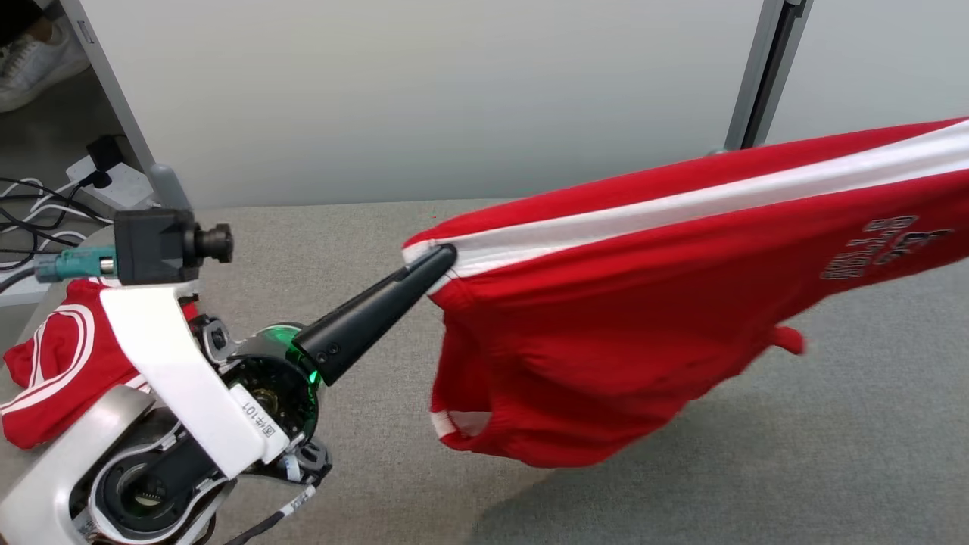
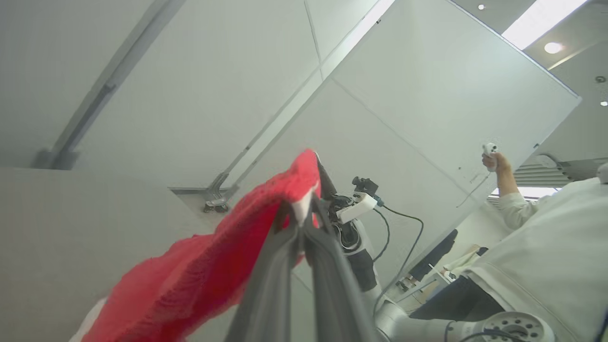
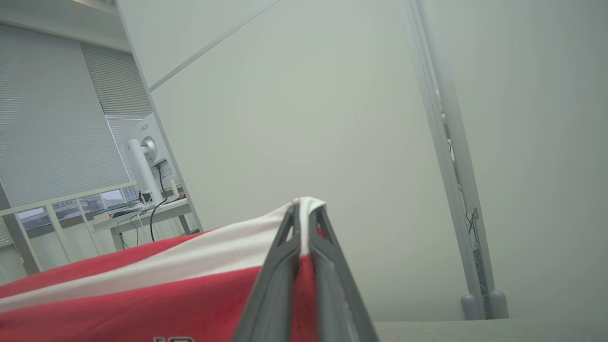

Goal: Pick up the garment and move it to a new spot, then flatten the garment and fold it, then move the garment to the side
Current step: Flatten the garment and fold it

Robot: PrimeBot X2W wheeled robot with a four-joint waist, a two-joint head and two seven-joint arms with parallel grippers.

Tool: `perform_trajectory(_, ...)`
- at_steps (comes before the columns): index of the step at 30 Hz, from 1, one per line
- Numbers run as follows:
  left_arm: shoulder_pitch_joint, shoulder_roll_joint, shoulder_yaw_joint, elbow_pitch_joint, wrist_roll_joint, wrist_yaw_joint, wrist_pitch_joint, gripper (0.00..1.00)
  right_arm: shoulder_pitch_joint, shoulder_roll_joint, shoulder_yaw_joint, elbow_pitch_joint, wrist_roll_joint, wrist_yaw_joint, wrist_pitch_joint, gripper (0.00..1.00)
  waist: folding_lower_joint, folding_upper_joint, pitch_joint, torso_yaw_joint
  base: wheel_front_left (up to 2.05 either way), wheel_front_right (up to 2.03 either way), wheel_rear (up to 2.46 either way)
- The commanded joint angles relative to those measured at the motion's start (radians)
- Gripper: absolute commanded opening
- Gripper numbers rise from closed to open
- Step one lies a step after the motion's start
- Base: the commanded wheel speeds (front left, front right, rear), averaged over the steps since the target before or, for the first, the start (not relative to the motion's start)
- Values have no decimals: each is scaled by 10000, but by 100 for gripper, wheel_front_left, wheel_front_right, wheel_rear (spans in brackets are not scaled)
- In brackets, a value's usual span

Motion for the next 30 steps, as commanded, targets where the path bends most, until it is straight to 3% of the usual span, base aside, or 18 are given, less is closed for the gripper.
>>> perform_trajectory(1,-721,475,640,-517,-607,267,280,0,240,-615,-595,-518,82,-38,-9,0,0,0,56,52,0,0,0)
perform_trajectory(4,-1102,605,627,-990,-1388,880,869,0,770,-782,-1653,-1124,51,-38,369,0,0,0,186,116,0,0,0)
perform_trajectory(7,-1578,695,322,-592,-1013,1181,1208,0,947,-597,-1605,-1131,-284,-38,1229,0,0,0,431,144,0,0,0)
perform_trajectory(10,-2226,317,-194,863,41,977,1189,0,99,-158,-613,-280,-912,-38,1902,0,0,0,699,142,0,0,0)
perform_trajectory(14,-3707,-510,-1096,4061,2862,244,357,0,-2373,868,1418,2002,-1912,-38,2187,0,0,0,1003,52,0,0,0)
perform_trajectory(16,-4715,-899,-1565,5717,4479,-104,-306,0,-3900,1433,2289,3203,-2353,-38,1718,0,0,0,1086,-61,0,0,0)
perform_trajectory(19,-6418,-1490,-1695,7792,6450,-350,-2197,0,-6205,1905,2809,4941,-3431,-38,-226,0,0,0,1339,-172,0,0,0)
perform_trajectory(22,-7507,-1917,-1949,9017,7529,-458,-3917,0,-7678,2176,3429,6508,-4177,-38,-1807,0,0,0,1597,-237,0,0,0)
perform_trajectory(25,-7735,-2095,-2430,9175,7797,-471,-4504,0,-8076,2243,4086,7420,-4273,-38,-2042,0,0,0,1817,-261,0,0,0)
perform_trajectory(30,-6879,-2117,-4279,8063,8229,-476,-4896,0,-7708,2201,5511,8784,-3702,-38,-2413,0,0,0,2491,-333,0,0,0)
